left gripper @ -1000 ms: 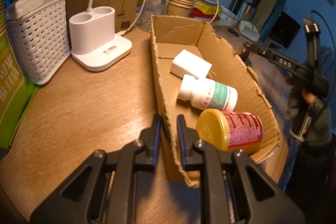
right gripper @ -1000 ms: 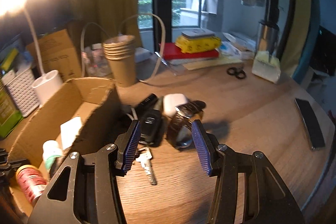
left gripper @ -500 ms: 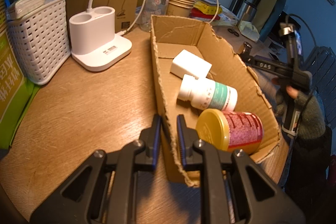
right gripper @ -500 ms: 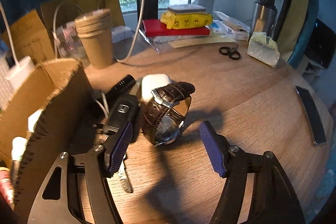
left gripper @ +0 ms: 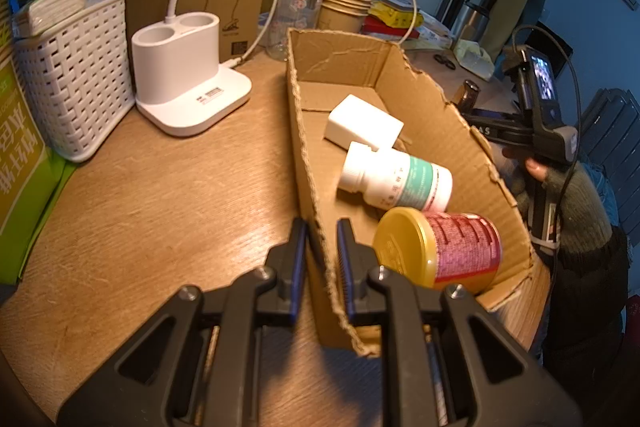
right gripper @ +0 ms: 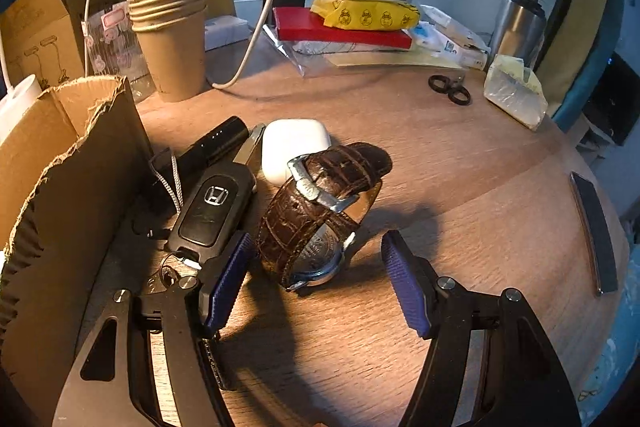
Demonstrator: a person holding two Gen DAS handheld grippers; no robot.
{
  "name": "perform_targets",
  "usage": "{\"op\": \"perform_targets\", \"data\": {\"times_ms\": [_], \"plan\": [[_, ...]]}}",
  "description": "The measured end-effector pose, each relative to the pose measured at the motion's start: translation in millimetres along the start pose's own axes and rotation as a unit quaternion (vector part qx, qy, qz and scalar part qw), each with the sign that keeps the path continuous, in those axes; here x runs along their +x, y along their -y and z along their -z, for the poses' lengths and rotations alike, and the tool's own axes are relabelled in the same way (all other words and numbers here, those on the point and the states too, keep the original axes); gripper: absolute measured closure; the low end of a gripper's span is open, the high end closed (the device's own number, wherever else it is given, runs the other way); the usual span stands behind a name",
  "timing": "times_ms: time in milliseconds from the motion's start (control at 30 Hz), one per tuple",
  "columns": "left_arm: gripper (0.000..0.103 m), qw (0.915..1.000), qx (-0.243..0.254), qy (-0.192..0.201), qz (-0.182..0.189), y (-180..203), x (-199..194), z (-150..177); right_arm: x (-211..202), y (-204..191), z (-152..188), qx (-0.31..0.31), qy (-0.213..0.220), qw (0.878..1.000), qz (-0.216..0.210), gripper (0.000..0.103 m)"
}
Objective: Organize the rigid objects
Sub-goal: 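Close the right tool on the brown leather watch strap, then lift the watch with the right tool into the box and release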
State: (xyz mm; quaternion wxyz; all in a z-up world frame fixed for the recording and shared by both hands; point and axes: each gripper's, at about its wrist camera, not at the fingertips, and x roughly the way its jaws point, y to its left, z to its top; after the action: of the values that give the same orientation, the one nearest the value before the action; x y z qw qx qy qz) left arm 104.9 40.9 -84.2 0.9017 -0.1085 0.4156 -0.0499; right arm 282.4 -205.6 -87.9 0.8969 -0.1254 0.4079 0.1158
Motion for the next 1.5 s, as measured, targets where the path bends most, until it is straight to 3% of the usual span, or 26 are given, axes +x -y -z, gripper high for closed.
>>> {"op": "perform_targets", "data": {"times_ms": [233, 367, 667, 1500], "plan": [[0.086, 1.0000, 0.000, 0.000, 0.000, 0.3, 0.0, 0.0, 3.4, 4.3, -1.5, 0.008, -0.006, 1.000, -0.010, 0.033], [0.086, 1.0000, 0.000, 0.000, 0.000, 0.0, 0.0, 0.1, 5.1, 9.3, -2.1, 0.019, -0.008, 0.999, -0.041, 0.049], [0.086, 1.0000, 0.000, 0.000, 0.000, 0.0, -0.1, 0.2, 2.8, 10.1, -0.7, 0.022, -0.003, 0.999, -0.047, 0.055], [0.086, 1.0000, 0.000, 0.001, 0.000, 0.0, -0.1, 0.5, -56.0, 5.4, -4.9, 0.023, 0.078, 0.994, -0.070, 0.059]]}}
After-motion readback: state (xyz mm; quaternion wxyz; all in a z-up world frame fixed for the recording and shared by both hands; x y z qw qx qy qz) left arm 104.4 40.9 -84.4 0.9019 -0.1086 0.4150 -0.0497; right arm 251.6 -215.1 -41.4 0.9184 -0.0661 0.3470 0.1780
